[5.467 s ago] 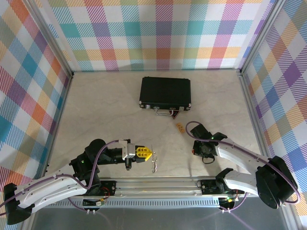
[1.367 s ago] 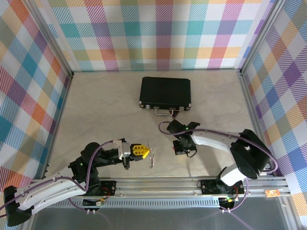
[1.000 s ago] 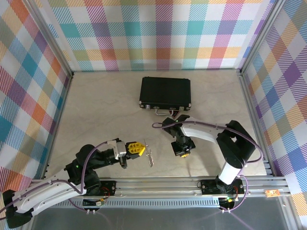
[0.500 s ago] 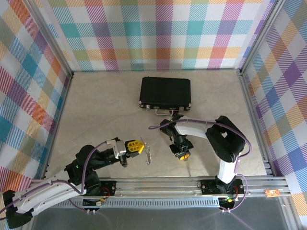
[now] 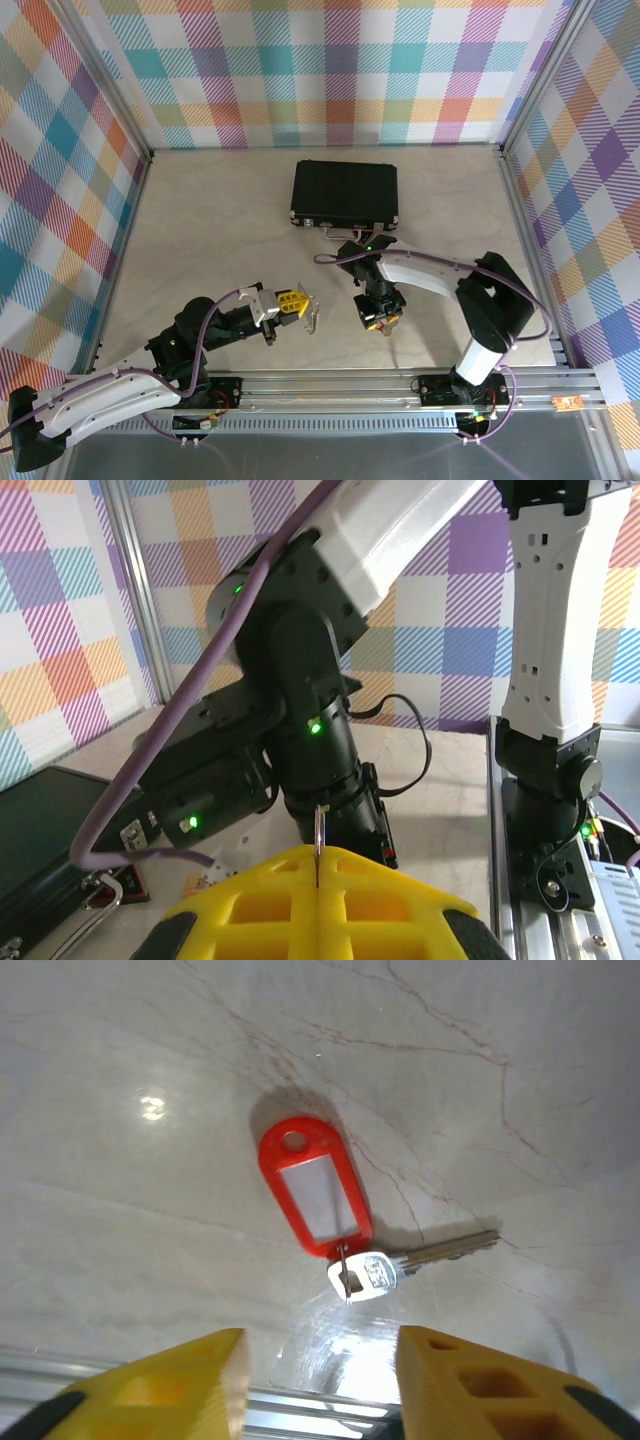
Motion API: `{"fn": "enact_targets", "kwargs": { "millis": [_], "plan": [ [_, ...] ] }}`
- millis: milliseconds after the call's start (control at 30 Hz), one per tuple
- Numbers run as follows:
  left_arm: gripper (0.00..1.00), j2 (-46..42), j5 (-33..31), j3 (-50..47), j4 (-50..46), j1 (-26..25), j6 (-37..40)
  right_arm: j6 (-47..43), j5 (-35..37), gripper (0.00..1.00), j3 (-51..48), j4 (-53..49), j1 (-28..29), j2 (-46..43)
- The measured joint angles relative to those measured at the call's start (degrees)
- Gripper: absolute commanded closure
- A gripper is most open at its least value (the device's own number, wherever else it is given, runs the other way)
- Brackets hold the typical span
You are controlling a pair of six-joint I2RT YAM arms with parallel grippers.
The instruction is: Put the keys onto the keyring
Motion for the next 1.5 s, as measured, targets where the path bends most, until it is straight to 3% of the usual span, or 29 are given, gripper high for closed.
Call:
{"fn": "enact_targets", "kwargs": {
  "millis": [400, 833, 1067, 1500],
  "plan": [
    [1.00, -2.9, 1.3, -0.4, 1.3, 0.0, -1.2, 6.9, -2.3, 0.46, -15.6, 11.2, 0.1, -12.8],
    [1.00, -5.5, 3.3, -0.7, 2.4, 0.0, -2.2, 8.1, -1.7, 0.56, -21.2, 20.5, 0.3, -17.6],
    [1.00, -5.7, 4.3, -0.7, 2.4, 0.0, -3.0, 8.3, -0.6, 0.68, -22.2, 22.6, 0.3, -17.6],
    [1.00, -5.8, 4.6, -0.7, 2.4, 0.0, -3.3, 8.0, 0.3, 0.77, -22.5, 23.8, 0.3, -16.7]
  ]
}}
